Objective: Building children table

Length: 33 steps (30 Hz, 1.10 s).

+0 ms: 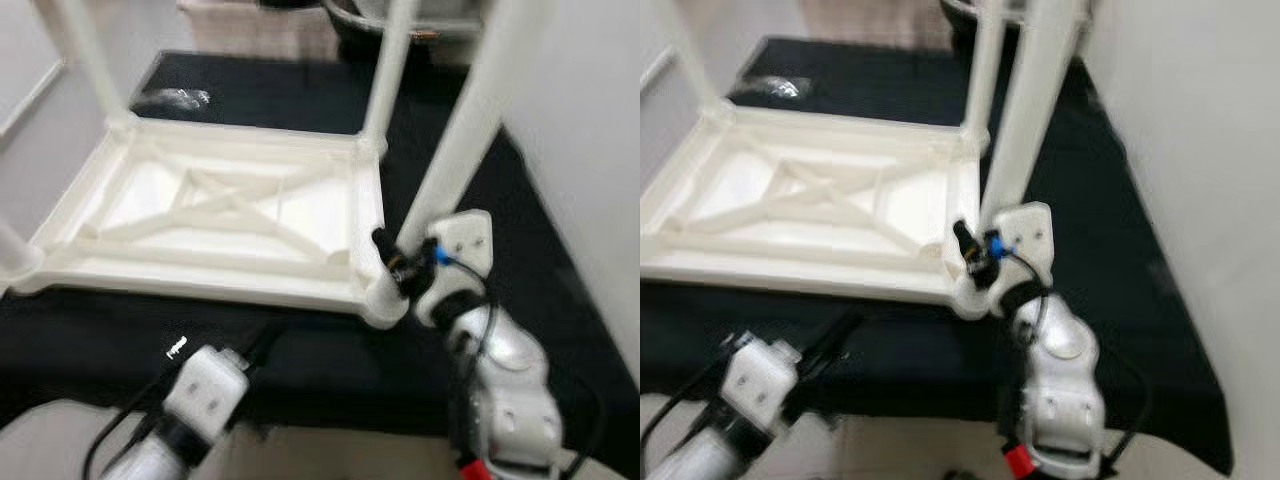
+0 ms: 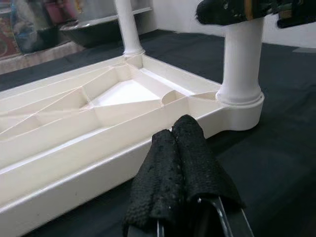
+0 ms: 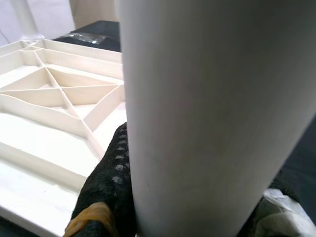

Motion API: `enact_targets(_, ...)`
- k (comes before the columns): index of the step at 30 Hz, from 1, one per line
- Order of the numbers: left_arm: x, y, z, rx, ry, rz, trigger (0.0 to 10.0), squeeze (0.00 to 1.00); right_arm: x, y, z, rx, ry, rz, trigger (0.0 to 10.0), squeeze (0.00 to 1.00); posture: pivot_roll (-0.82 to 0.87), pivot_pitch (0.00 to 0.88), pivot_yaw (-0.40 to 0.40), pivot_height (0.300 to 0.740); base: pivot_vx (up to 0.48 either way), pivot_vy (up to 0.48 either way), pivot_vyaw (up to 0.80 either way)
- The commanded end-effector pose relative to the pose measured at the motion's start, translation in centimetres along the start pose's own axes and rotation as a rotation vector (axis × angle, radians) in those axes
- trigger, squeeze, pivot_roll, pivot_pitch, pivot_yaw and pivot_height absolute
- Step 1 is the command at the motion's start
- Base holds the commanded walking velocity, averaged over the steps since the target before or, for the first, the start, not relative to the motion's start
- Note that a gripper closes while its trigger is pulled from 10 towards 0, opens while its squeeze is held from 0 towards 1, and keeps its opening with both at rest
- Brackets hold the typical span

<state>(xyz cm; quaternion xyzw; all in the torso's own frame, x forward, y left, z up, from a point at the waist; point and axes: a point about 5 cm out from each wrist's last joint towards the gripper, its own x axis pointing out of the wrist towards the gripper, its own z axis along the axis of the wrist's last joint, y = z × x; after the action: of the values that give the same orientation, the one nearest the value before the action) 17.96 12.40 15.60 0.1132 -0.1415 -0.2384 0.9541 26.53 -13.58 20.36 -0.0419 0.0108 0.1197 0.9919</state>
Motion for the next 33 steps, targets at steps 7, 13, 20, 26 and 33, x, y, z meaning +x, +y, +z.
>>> enact_targets(7,0.5,0.0,-0.5,0.005,-0.005,0.019,10.0,0.00,1.7,2.1,-4.3,0.067,0.272,0.028,10.0,0.00,0.04,0.223,-0.076,0.740,0.000,0.000,0.00)
enact_targets(13,0.5,0.1,-0.5,0.007,-0.004,0.030,10.0,0.00,2.7,2.0,-2.3,0.103,0.165,0.074,10.0,1.00,0.04,0.226,-0.069,0.740,0.000,0.000,0.00)
enact_targets(20,0.4,-0.2,-0.2,-0.006,-0.008,0.009,10.0,0.00,3.8,0.0,3.7,0.091,-0.143,0.529,10.0,1.00,0.05,0.250,-0.052,0.740,0.000,0.000,0.00)
enact_targets(26,0.2,-0.4,0.1,-0.007,-0.008,0.006,10.0,0.00,2.4,-1.1,4.3,-0.105,-0.117,0.902,10.0,0.00,0.07,0.267,-0.047,0.740,0.000,0.000,0.00)
enact_targets(33,-0.2,-0.6,0.3,-0.009,-0.001,0.001,10.0,0.00,3.7,-2.2,5.3,-0.244,-0.095,1.072,10.0,0.00,0.11,0.283,-0.039,0.740,0.000,0.000,0.00)
